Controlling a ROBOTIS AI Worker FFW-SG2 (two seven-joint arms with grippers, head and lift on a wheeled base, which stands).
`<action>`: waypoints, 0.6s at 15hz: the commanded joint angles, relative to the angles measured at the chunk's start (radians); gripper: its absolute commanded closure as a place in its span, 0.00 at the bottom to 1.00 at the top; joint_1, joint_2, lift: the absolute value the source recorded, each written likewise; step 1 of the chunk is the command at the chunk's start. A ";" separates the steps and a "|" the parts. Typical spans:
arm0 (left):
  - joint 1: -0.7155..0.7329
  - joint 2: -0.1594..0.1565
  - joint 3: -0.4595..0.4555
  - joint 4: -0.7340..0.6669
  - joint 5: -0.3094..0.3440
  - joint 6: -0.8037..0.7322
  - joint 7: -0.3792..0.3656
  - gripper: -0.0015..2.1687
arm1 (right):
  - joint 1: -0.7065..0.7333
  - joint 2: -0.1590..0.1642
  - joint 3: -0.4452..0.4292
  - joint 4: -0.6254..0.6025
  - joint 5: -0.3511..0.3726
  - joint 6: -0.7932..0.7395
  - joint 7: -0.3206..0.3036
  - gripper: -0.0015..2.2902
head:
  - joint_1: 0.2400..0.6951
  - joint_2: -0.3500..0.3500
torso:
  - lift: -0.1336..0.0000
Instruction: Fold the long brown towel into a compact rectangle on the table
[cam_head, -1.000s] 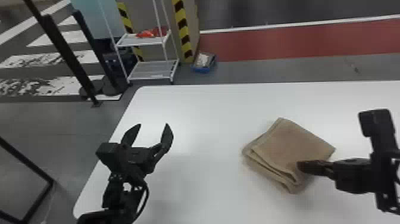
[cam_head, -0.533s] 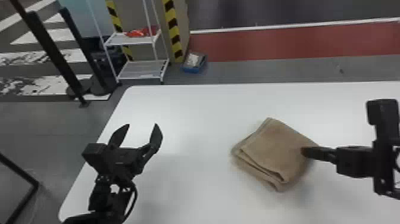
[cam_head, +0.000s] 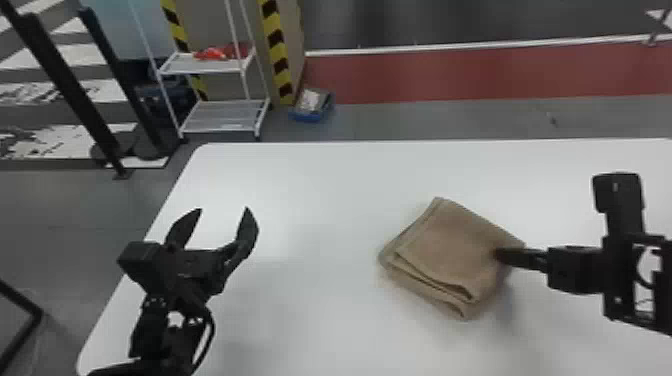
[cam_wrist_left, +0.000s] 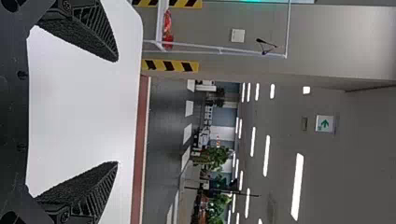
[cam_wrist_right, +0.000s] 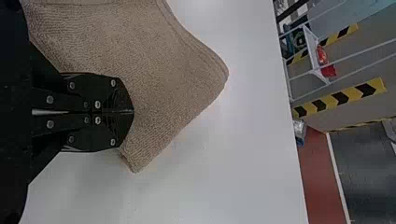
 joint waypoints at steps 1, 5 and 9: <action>0.002 -0.003 0.002 -0.001 0.000 -0.001 0.001 0.04 | 0.038 0.001 -0.029 -0.085 -0.026 0.010 0.003 0.94 | 1.00 0.70 | 0.08; 0.000 -0.003 0.005 0.000 0.000 -0.001 0.001 0.04 | 0.079 0.000 -0.111 -0.168 -0.025 0.121 0.003 0.94 | 1.00 0.69 | 0.08; -0.006 -0.003 -0.003 0.002 0.000 -0.001 -0.001 0.04 | 0.048 -0.002 -0.114 -0.131 -0.011 0.124 -0.008 0.94 | 1.00 0.64 | 0.08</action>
